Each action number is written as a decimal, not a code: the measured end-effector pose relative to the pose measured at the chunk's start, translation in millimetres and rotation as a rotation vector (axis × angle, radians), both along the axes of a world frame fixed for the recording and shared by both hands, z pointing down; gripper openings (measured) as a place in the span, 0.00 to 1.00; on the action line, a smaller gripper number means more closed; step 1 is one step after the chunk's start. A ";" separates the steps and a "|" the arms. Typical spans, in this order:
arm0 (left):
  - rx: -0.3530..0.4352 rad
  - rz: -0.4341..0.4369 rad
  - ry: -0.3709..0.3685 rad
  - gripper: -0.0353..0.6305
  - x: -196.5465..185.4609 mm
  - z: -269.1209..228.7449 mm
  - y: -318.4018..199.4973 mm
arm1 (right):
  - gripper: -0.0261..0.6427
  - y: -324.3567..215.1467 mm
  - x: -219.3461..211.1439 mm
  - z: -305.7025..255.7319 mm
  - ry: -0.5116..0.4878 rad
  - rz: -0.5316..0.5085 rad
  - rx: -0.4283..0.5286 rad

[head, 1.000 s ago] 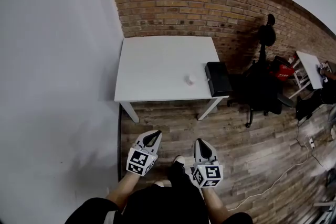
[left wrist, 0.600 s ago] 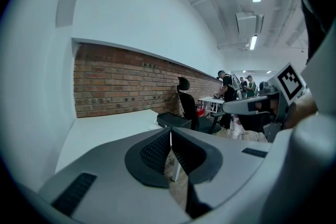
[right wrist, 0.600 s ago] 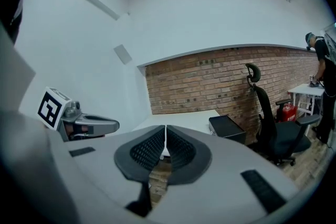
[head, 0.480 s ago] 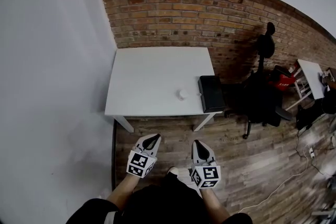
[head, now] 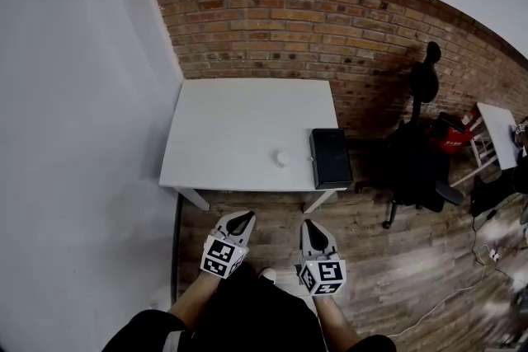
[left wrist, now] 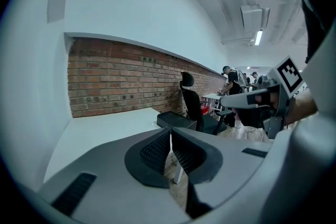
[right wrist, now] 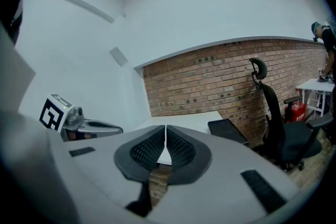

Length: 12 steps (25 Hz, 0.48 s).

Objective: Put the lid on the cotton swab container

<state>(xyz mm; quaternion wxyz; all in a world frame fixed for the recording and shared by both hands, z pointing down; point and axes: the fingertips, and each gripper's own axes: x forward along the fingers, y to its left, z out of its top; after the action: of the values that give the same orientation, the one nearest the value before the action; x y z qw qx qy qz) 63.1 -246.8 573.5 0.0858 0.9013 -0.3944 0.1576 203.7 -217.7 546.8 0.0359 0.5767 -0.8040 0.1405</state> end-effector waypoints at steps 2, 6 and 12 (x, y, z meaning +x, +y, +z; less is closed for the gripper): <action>-0.004 -0.001 -0.003 0.08 3.5 1.6 -4.3 | 0.07 -4.8 2.6 1.3 -0.004 -0.004 -0.004; -0.016 0.007 -0.007 0.08 13.3 2.7 -16.1 | 0.07 -15.3 10.7 0.4 -0.009 -0.002 -0.011; -0.021 0.027 0.006 0.08 26.4 11.1 -41.1 | 0.07 -36.2 21.2 7.6 -0.002 0.007 -0.025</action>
<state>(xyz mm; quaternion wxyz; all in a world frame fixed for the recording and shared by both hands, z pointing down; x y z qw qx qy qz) 89.6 -287.9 584.6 0.0944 0.9060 -0.3801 0.1604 224.9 -254.0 554.4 0.0417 0.5787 -0.8003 0.1512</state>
